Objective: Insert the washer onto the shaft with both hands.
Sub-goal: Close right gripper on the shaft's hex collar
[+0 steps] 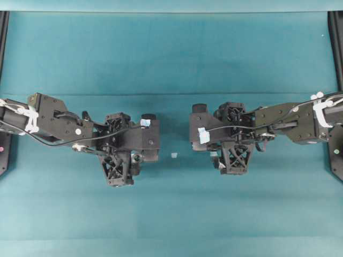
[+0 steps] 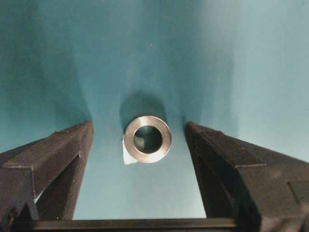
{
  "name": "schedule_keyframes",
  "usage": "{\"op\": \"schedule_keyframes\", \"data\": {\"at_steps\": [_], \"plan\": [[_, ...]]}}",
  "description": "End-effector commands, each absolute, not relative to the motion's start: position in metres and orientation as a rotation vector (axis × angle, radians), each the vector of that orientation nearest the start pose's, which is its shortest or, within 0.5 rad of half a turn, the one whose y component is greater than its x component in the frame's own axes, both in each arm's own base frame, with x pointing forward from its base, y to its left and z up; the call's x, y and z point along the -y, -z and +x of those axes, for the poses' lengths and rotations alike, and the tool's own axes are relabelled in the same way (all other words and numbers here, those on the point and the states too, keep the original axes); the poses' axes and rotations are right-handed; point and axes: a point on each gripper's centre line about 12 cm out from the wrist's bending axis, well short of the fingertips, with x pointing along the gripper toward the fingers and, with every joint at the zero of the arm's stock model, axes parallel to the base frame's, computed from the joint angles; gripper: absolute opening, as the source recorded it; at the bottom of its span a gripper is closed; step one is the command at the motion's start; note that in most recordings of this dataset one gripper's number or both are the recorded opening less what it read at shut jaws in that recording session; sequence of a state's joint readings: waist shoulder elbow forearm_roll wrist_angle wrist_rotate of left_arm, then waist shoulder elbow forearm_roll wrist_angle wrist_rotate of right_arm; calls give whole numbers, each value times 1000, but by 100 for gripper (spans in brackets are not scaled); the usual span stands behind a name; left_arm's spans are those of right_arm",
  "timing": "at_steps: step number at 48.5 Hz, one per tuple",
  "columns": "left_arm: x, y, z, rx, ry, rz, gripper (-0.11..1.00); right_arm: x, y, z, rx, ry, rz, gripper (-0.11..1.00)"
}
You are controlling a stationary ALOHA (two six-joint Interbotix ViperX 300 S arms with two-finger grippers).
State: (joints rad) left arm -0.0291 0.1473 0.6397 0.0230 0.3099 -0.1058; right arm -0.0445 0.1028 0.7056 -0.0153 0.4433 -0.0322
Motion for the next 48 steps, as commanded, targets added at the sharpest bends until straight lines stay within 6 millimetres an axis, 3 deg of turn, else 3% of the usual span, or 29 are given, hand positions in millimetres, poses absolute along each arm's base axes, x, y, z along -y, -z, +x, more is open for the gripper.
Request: {"op": "schedule_keyframes", "data": {"at_steps": [1,6,16,29,34,42,48], "plan": [[13,-100,371,-1085,-19,-53,81,17,-87,330,-1268,7,-30,93],[13,-100,371,-1085,-19,-53,81,17,-87,330,-1268,7,-30,90],[13,-100,372,-1083,-19,-53,81,17,-85,331,-1269,8,-29,68],[13,-100,372,-1083,-20,-55,81,17,-81,330,-1282,7,-28,53],[13,-100,372,-1083,-20,-55,81,17,-82,330,-1280,7,-30,41],[13,-100,372,-1083,-20,-55,81,17,-81,331,-1280,7,-30,12],[13,-101,372,-1081,-19,-52,81,17,-81,331,-1280,7,-29,9]]}}
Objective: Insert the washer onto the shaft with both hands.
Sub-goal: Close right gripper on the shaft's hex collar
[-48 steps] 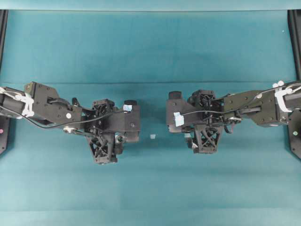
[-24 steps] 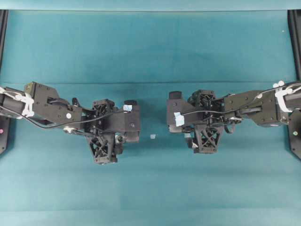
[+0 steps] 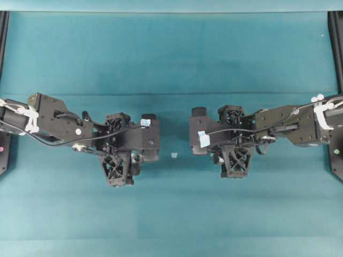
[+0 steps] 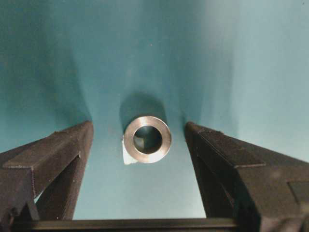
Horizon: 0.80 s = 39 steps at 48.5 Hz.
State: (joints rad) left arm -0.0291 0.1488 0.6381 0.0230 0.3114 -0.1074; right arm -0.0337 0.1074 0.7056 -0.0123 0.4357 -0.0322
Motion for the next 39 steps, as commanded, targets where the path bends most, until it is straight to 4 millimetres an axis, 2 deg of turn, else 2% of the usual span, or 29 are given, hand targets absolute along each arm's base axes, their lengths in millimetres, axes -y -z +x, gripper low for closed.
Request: {"op": "schedule_keyframes", "data": {"at_steps": [1,10,21,35,39], "plan": [[13,-100,372,-1083,-19,-51,81,17,-81,331,-1280,7,-29,8],[13,-100,372,-1083,-19,-51,81,20,-80,330,-1285,16,-21,7],[13,-100,372,-1083,-19,-51,81,37,-82,330,-1279,57,7,7],[13,-100,372,-1084,-20,-55,81,37,-82,330,-1288,59,15,6],[13,-100,372,-1084,-19,-50,81,37,-82,329,-1291,58,14,3]]}}
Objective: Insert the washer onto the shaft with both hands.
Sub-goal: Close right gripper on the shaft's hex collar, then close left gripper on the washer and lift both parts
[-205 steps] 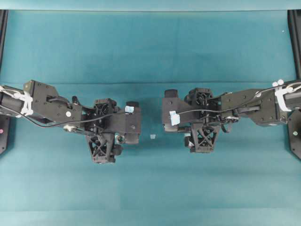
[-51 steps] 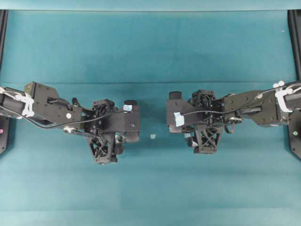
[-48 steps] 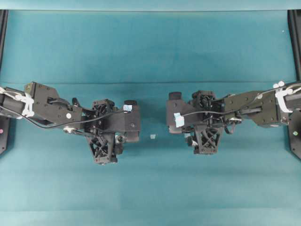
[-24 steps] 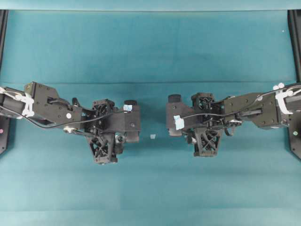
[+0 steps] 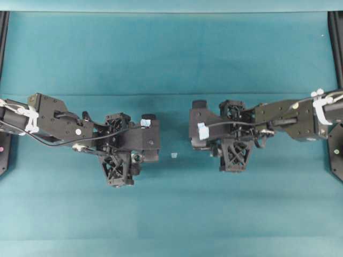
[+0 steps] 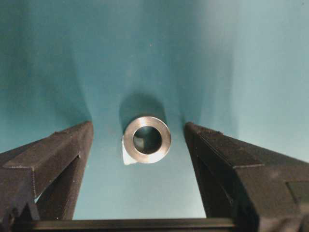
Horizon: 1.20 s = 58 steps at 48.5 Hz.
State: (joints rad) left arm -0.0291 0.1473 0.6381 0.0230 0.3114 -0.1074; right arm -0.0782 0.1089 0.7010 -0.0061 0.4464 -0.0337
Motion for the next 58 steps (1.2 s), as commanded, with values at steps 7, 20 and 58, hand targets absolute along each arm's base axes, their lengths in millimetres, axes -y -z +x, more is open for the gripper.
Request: {"op": "schedule_keyframes", "data": {"at_steps": [7,20,58], "plan": [[12,-100,372,-1084,-21,-54,81,36,-82,329,-1293,46,1,1],[13,-100,372,-1084,-20,-51,81,18,-83,331,-1294,-8,-18,0],[13,-101,372,-1080,-32,-75,81,6,-89,335,-1331,-30,1,0]]}}
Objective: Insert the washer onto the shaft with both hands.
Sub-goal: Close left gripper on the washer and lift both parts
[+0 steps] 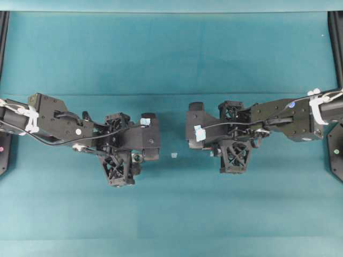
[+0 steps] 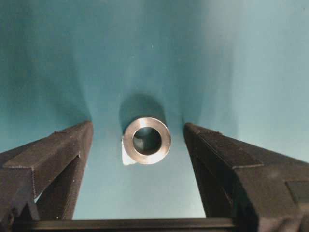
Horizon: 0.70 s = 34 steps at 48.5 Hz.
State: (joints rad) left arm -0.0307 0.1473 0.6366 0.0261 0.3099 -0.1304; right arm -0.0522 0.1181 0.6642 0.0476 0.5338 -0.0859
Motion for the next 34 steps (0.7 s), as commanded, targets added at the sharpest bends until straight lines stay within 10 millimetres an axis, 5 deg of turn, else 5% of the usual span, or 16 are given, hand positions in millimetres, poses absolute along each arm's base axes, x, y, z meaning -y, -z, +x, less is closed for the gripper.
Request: {"op": "schedule_keyframes", "data": {"at_steps": [1,14,24,34], "plan": [[13,-101,372,-1081,-31,-75,81,6,-89,335,-1331,-30,1,0],[14,-98,367,-1097,-27,-66,71,6,-89,335,-1330,-29,2,0],[17,-100,367,-1092,-7,-42,35,6,-89,335,-1330,-28,3,0],[23,-102,368,-1086,42,23,35,6,-89,336,-1322,-26,4,0]]}}
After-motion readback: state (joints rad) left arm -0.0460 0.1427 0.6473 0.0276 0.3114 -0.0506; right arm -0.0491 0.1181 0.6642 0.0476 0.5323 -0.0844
